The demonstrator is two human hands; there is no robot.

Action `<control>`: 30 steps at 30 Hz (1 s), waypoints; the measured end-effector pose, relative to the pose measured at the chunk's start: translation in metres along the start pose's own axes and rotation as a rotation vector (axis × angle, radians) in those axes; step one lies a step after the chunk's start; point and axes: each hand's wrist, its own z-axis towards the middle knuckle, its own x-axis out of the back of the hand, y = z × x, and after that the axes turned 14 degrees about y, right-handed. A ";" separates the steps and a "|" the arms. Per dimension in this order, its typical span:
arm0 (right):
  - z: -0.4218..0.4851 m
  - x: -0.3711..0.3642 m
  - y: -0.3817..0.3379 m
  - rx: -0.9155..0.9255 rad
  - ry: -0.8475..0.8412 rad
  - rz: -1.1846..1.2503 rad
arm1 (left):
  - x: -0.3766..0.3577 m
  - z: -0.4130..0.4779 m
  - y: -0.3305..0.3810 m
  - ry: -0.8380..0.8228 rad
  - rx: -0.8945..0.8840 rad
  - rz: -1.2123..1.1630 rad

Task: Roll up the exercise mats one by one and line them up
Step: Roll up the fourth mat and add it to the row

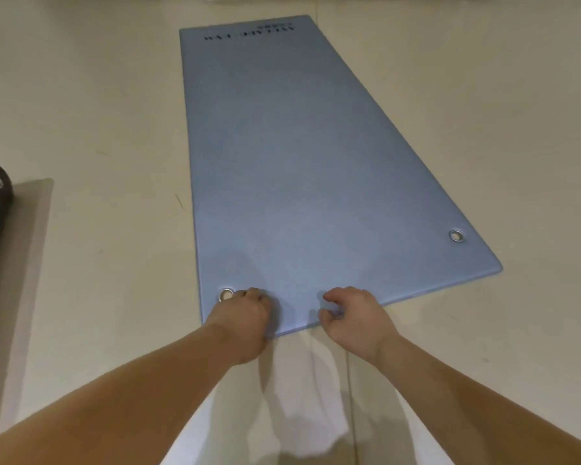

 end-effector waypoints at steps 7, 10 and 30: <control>0.003 -0.023 0.026 0.205 0.274 -0.063 | -0.003 0.029 0.006 -0.027 -0.017 0.166; 0.007 -0.024 0.025 0.142 0.285 -0.061 | -0.002 0.034 0.014 -0.013 -0.009 0.213; -0.039 0.043 -0.030 0.628 0.267 -0.251 | 0.082 -0.043 -0.072 0.067 -0.002 -0.097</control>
